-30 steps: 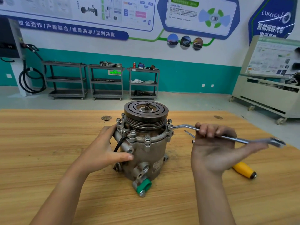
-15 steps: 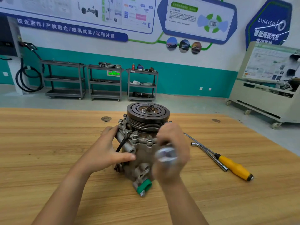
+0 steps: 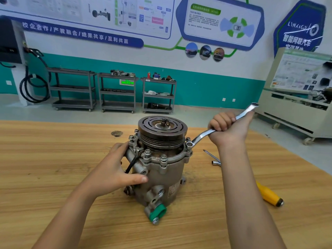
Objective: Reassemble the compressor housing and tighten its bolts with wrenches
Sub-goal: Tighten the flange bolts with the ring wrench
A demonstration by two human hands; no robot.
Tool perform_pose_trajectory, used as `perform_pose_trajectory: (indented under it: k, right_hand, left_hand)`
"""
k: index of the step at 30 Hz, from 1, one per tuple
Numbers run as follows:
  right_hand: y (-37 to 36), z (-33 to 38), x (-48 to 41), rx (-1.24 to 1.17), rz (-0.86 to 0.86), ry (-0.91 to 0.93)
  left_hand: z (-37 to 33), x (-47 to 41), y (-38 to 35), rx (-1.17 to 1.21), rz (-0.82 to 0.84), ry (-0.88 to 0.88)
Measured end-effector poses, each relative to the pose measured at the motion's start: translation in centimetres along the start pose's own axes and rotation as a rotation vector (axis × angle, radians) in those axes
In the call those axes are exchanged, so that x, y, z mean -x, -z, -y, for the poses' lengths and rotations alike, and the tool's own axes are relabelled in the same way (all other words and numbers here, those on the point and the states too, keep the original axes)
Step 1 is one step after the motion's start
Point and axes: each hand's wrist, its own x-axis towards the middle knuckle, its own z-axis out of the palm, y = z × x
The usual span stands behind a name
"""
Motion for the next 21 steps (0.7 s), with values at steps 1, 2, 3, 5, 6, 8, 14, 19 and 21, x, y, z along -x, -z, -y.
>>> perform_pose_trajectory:
  k: [1,2,3,5,6,8,14,19,21]
  right_hand:
    - [-0.2,0.0,-0.6,-0.1,-0.063,-0.081]
    - [0.0,0.0,-1.7,-0.123,-0.095,-0.136]
    - [-0.2,0.1,-2.2,-0.151,-0.085,-0.182]
    - [-0.2,-0.4,-3.0,-0.113,-0.073,-0.247]
    - [-0.2,-0.6,-3.2,-0.095,-0.064,-0.265]
    - [-0.3,-0.7,-3.6,-0.092,-0.042,-0.306]
    - [-1.2,-1.2,-4.5,-0.006,0.026,-0.466]
    - [-2.2,-1.8,-5.0,0.115,-0.01,-0.552]
    - [-2.2,-2.0,-5.0,0.134,-0.034,-0.567]
  left_hand:
    - [0.0,0.0,0.0,-0.001,-0.002,-0.001]
    - [0.1,0.0,0.0,-0.002,-0.008,-0.003]
    - [0.1,0.0,0.0,-0.001,-0.015,-0.004]
    - [0.2,-0.1,0.0,0.0,-0.021,-0.004]
    - [0.3,0.0,0.0,-0.001,-0.021,-0.002]
    - [0.3,0.0,0.0,-0.003,-0.027,-0.005]
    - [0.2,0.0,0.0,-0.024,-0.036,0.015]
    - [0.0,0.1,-0.1,-0.044,-0.043,0.033]
    - [0.0,0.1,-0.1,-0.03,-0.045,0.039]
